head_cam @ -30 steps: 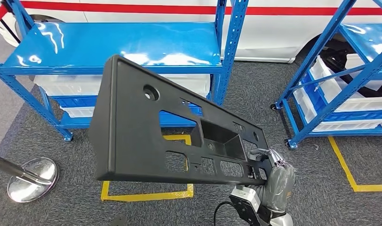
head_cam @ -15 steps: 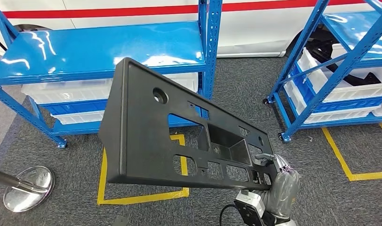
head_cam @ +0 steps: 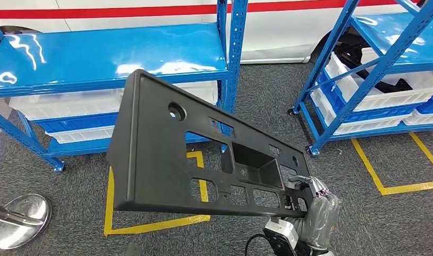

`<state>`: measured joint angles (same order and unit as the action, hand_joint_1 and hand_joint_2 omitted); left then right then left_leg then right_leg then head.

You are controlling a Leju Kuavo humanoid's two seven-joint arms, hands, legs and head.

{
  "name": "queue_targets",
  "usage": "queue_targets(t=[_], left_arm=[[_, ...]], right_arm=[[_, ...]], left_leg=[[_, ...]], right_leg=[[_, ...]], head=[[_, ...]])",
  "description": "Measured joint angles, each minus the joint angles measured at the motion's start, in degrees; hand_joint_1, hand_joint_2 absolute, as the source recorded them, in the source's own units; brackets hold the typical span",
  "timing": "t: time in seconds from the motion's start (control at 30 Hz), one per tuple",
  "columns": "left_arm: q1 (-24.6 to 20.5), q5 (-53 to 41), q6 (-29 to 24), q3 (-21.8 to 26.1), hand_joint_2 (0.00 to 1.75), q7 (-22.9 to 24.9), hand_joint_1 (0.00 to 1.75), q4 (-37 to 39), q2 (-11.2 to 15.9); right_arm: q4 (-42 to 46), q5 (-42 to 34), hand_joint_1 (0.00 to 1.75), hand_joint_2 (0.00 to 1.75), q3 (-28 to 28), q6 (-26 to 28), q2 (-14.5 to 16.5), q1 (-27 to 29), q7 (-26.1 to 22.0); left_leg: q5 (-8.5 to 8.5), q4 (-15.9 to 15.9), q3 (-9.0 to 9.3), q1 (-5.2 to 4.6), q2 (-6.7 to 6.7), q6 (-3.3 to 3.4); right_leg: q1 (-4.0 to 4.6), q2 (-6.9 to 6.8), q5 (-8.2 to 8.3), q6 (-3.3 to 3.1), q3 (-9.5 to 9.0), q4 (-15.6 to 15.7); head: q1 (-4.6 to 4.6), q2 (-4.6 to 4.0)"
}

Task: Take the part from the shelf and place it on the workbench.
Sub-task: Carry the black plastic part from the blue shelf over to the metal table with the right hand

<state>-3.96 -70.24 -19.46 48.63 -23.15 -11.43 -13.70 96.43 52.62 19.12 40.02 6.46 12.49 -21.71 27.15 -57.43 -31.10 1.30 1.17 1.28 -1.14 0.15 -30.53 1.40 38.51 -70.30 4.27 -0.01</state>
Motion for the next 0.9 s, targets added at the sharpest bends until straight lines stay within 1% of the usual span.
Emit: queue_targets(t=[0.03,0.07,0.1,0.13,0.17,0.23,0.27,0.3,0.33,0.37,0.4,0.43,0.47,0.5,0.53,0.57,0.6,0.63,0.67,0.73,0.77,0.8,0.83,0.87,0.9], left_arm=[[-0.03,-0.02,0.01,0.0,1.75,0.0,0.0,0.0,-0.01],[-0.06,-0.04,0.01,0.0,1.75,-0.01,0.0,0.0,0.0],[-0.06,-0.07,0.02,0.0,1.75,-0.01,0.0,0.0,0.01],[-0.06,-0.09,0.03,0.0,1.75,-0.02,0.0,0.0,0.02],[-0.06,-0.13,0.05,0.0,1.75,-0.03,0.0,0.0,0.03],[-0.08,-0.16,0.09,0.0,1.75,-0.13,0.0,0.0,0.04],[-0.1,-0.17,0.11,0.0,1.75,-0.22,0.0,0.0,0.04],[-0.1,-0.17,0.14,0.0,1.75,-0.33,0.0,0.0,0.04],[-0.09,-0.17,0.18,0.0,1.75,-0.42,0.0,0.0,0.04],[-0.04,-0.17,0.22,0.0,1.75,-0.49,0.0,0.0,0.04],[0.03,-0.15,0.26,0.0,1.75,-0.52,0.0,0.0,0.04],[0.1,-0.13,0.29,0.0,1.75,-0.54,0.0,0.0,0.04],[0.17,-0.1,0.3,0.01,1.75,-0.55,0.0,0.0,0.04],[0.19,-0.07,0.3,0.01,1.75,-0.55,0.0,0.0,0.04],[0.18,-0.05,0.29,0.01,1.75,-0.55,0.0,0.0,0.06],[0.17,-0.03,0.28,0.02,1.75,-0.54,0.0,0.0,0.1],[0.14,-0.02,0.27,0.02,1.75,-0.54,0.0,0.0,0.14],[0.11,0.0,0.27,0.02,1.75,-0.55,0.0,0.0,0.17],[0.09,0.06,0.27,0.03,1.75,-0.56,0.0,0.0,0.19],[0.08,0.31,0.29,0.07,1.75,-0.68,0.0,0.0,0.16],[0.08,0.45,0.3,0.1,1.75,-0.78,0.0,0.0,0.14],[0.07,0.55,0.33,0.12,1.75,-0.88,0.0,0.0,0.12],[0.06,0.58,0.35,0.14,1.75,-0.97,0.0,0.0,0.1],[0.08,0.61,0.37,0.15,1.75,-1.02,0.0,0.0,0.1],[0.1,0.6,0.39,0.17,1.75,-1.04,0.0,0.0,0.1]], right_arm=[[0.0,0.01,1.75,1.75,0.0,0.0,0.01,-0.03,0.02],[0.01,0.01,1.75,1.75,0.0,0.0,0.01,-0.07,0.02],[0.01,0.01,1.75,1.75,0.0,0.0,0.01,-0.09,0.01],[0.02,-0.04,1.75,1.75,0.0,0.0,0.01,-0.07,-0.03],[0.05,-0.12,1.75,1.75,0.0,0.0,0.01,-0.01,-0.08],[0.24,-0.42,1.75,1.75,0.0,0.0,0.03,0.22,-0.36],[0.42,-0.56,1.75,1.75,-0.01,0.0,0.05,0.33,-0.55],[0.6,-0.68,1.75,1.75,-0.01,0.0,0.08,0.42,-0.73],[0.76,-0.76,1.75,1.75,-0.02,0.0,0.11,0.53,-0.85],[0.86,-0.81,1.75,1.75,-0.03,0.0,0.12,0.67,-0.89],[0.9,-0.84,1.75,1.75,-0.03,0.0,0.12,0.85,-0.91],[0.92,-0.87,1.75,1.75,-0.04,0.0,0.12,1.05,-0.92],[0.93,-0.89,1.75,1.75,-0.04,0.0,0.12,1.22,-0.96],[0.95,-0.9,1.75,1.75,-0.04,0.0,0.13,1.36,-1.04],[0.98,-0.92,1.75,1.75,-0.04,0.0,0.14,1.46,-1.15],[1.02,-0.95,1.75,1.75,-0.05,0.0,0.19,1.54,-1.27],[1.07,-0.98,1.75,1.75,-0.07,0.0,0.27,1.62,-1.42],[1.1,-1.02,1.75,1.75,-0.09,0.01,0.37,1.71,-1.56],[1.14,-1.04,1.75,1.75,-0.13,0.01,0.45,1.81,-1.67],[1.3,-1.06,1.75,1.75,-0.25,0.02,0.55,2.13,-1.81],[1.44,-1.06,1.75,1.75,-0.37,0.02,0.55,2.28,-1.84],[1.59,-1.07,1.75,1.75,-0.52,0.02,0.56,2.4,-1.87],[1.71,-1.11,1.75,1.75,-0.68,0.02,0.56,2.48,-1.92],[1.78,-1.16,1.75,1.75,-0.81,0.02,0.56,2.55,-1.97],[1.81,-1.25,1.75,1.75,-0.92,0.02,0.55,2.66,-2.02]], left_leg=[[0.16,-0.2,-0.01,0.0,0.12,-0.18],[0.38,-0.52,-0.1,-0.11,0.22,-0.47],[0.54,-0.73,-0.2,-0.22,0.31,-0.79],[0.64,-0.86,-0.28,-0.35,0.45,-1.11],[0.68,-0.9,-0.3,-0.43,0.61,-1.44],[1.04,-1.03,-0.22,-0.33,0.75,-2.06],[1.86,-1.92,-0.53,-0.24,0.6,-2.31],[3.33,-3.98,-1.38,-0.17,0.31,-2.51],[5.27,-7.26,-2.78,-0.14,-0.04,-2.61],[7.2,-11.26,-4.55,-0.14,-0.3,-2.66],[8.53,-14.83,-6.15,-0.14,-0.48,-2.69],[8.76,-16.79,-7.05,-0.14,-0.58,-2.66],[7.77,-16.43,-6.9,-0.14,-0.62,-2.56],[5.9,-13.92,-5.76,-0.14,-0.69,-2.38],[3.78,-9.93,-3.99,-0.15,-0.97,-2.11],[2.3,-6.24,-2.29,-0.24,-1.36,-1.87],[1.48,-3.46,-1.03,-0.33,-1.71,-1.67],[1.27,-1.89,-0.36,-0.46,-1.99,-1.5],[1.4,-1.58,-0.21,-0.6,-2.05,-1.4],[1.03,-1.04,-0.13,-0.42,-1.77,-0.87],[0.8,-0.75,-0.05,-0.27,-1.61,-0.54],[0.58,-0.45,0.01,-0.1,-1.4,-0.18],[0.47,-0.32,0.04,-0.06,-1.16,0.02],[0.44,-0.3,0.01,-0.07,-0.96,0.14],[0.46,-0.33,-0.02,-0.08,-0.71,0.19]], right_leg=[[-0.06,-0.44,1.67,-0.07,-2.03,3.97],[0.05,-0.86,2.71,-0.25,-3.72,7.44],[0.21,-1.19,3.09,-0.45,-4.71,9.56],[0.4,-1.32,2.93,-0.68,-5.05,10.48],[0.6,-1.19,2.8,-0.95,-5.04,10.62],[0.47,-0.82,2.98,-1.61,-5.12,10.79],[0.38,-0.69,3.1,-2.0,-5.22,10.96],[0.28,-0.58,3.2,-2.35,-5.31,11.12],[0.33,-0.48,3.22,-2.57,-5.31,11.17],[0.43,-0.34,3.2,-2.75,-5.29,11.15],[0.55,-0.15,3.17,-2.83,-5.29,11.12],[0.65,0.09,3.15,-2.87,-5.31,11.07],[0.73,0.4,3.12,-2.9,-5.35,10.99],[0.78,0.73,3.08,-2.91,-5.4,10.9],[0.79,1.08,3.02,-2.87,-5.44,10.8],[0.87,1.37,2.97,-2.79,-5.42,10.7],[0.92,1.62,2.95,-2.64,-5.3,10.57],[0.94,1.81,2.99,-2.43,-5.14,10.49],[0.94,1.94,3.1,-2.19,-5.01,10.5],[0.92,2.0,3.1,-1.6,-4.86,10.42],[0.92,1.75,2.58,-1.34,-4.61,9.85],[0.9,1.41,1.37,-1.1,-3.82,8.1],[0.78,0.99,-0.33,-0.9,-2.51,5.23],[0.71,0.7,-2.21,-0.72,-0.78,1.53],[0.6,0.56,-3.74,-0.55,1.01,-2.23]], head=[[0.0,0.01],[-0.01,0.0],[-0.04,0.0],[-0.07,0.0],[-0.09,-0.01],[-0.1,-0.01],[-0.11,-0.01],[-0.11,-0.01],[-0.11,-0.01],[-0.12,-0.01],[-0.11,-0.02],[-0.11,-0.01],[-0.11,-0.01],[-0.11,0.0],[-0.11,0.0],[-0.1,0.0],[-0.1,0.01],[-0.09,0.01],[-0.09,0.01],[-0.09,-0.01],[-0.07,-0.01],[-0.05,-0.02],[-0.03,-0.01],[-0.02,-0.01],[-0.04,-0.01]])
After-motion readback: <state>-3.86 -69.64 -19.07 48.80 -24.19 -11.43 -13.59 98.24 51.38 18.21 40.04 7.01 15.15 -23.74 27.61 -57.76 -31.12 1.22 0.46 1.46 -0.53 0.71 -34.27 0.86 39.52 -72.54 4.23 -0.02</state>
